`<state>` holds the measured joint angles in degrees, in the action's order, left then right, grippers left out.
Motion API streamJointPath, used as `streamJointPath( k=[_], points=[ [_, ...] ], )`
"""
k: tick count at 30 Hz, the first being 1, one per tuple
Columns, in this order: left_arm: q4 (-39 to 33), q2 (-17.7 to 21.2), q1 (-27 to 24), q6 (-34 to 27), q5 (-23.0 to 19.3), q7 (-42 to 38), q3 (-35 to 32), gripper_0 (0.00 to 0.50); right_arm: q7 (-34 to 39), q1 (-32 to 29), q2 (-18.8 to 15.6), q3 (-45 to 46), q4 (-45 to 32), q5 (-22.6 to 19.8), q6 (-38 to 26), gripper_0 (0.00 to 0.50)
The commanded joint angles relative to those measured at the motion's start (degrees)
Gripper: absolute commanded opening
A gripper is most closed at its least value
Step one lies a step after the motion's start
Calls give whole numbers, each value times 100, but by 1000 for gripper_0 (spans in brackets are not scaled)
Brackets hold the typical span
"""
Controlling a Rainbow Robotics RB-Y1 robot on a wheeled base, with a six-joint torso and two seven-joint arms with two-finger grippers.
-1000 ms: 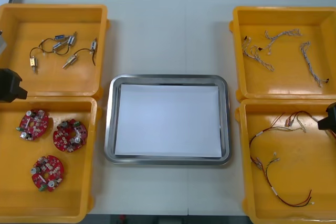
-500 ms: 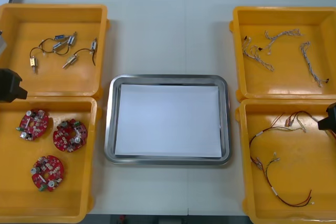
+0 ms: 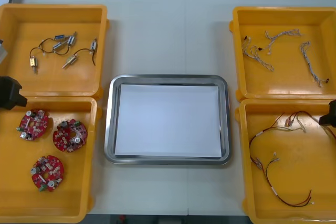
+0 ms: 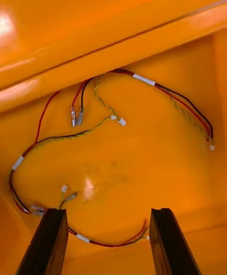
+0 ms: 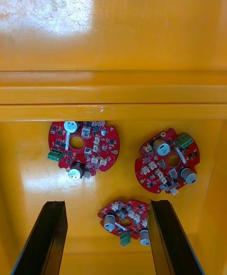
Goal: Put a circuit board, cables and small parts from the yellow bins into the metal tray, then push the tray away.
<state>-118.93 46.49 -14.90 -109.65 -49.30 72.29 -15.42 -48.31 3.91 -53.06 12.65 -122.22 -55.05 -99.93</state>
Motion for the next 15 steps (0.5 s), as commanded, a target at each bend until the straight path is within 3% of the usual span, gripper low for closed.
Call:
streamJointPath(
  k=[1,15],
  points=[
    [-236,89,329,-35,-167,778,-435,500,867,-48,112,-280,-12,231,131,500],
    [-763,80,1428,348,-431,1876,-1059,500,2915,-119,771,-544,-56,732,87,500]
  ],
)
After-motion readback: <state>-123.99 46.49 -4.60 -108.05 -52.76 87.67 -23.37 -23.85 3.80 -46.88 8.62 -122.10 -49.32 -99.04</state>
